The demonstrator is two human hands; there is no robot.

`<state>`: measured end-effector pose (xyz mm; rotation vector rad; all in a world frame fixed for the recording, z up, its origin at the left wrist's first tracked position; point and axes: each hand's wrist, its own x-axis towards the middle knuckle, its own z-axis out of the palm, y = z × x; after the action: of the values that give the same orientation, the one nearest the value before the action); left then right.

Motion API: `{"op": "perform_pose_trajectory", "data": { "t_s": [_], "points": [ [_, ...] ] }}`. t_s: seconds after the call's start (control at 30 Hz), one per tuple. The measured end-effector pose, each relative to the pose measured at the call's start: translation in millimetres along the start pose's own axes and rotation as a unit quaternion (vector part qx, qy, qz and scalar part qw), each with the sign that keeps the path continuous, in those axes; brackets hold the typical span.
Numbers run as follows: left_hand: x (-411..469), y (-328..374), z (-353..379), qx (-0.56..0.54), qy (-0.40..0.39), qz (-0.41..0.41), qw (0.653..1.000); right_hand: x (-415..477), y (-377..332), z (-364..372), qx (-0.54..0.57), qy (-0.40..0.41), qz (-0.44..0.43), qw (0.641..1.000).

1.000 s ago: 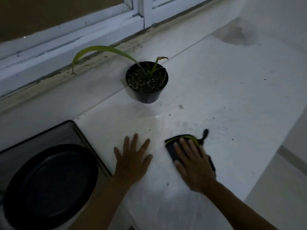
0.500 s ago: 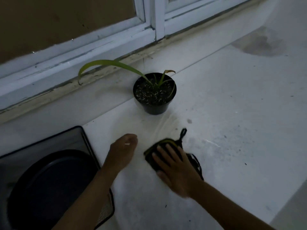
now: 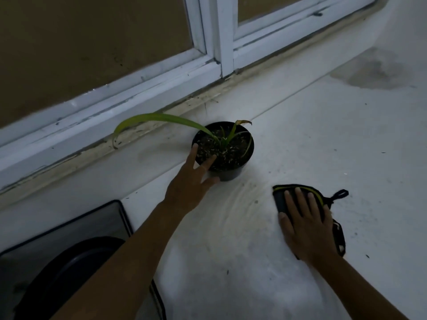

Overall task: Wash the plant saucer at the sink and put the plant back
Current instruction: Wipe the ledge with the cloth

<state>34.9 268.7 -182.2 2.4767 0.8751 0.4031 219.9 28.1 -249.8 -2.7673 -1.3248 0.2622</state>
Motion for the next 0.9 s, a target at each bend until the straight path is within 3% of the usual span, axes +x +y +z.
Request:
{"op": "perform_pose_trajectory", "data": {
  "t_s": [0.23, 0.47, 0.7, 0.9],
  "points": [
    [0.3, -1.6, 2.4, 0.031, 0.122, 0.099, 0.987, 1.3, -4.6, 5.9, -0.001, 0.003, 0.017, 1.0],
    [-18.5, -10.8, -17.5, 0.038, 0.147, 0.13, 0.98, 1.0, -20.9, 5.8, 0.005, 0.01, 0.051, 0.999],
    [-74.6, -42.7, -36.3, 0.015, 0.156, 0.061, 0.986, 4.3, -42.2, 5.9, -0.003, 0.003, 0.048, 0.999],
    [-92.1, -60.4, -38.1, 0.03, 0.159, 0.051, 0.986, 20.8, -66.8, 8.3, -0.013, -0.004, -0.013, 1.0]
  ]
}}
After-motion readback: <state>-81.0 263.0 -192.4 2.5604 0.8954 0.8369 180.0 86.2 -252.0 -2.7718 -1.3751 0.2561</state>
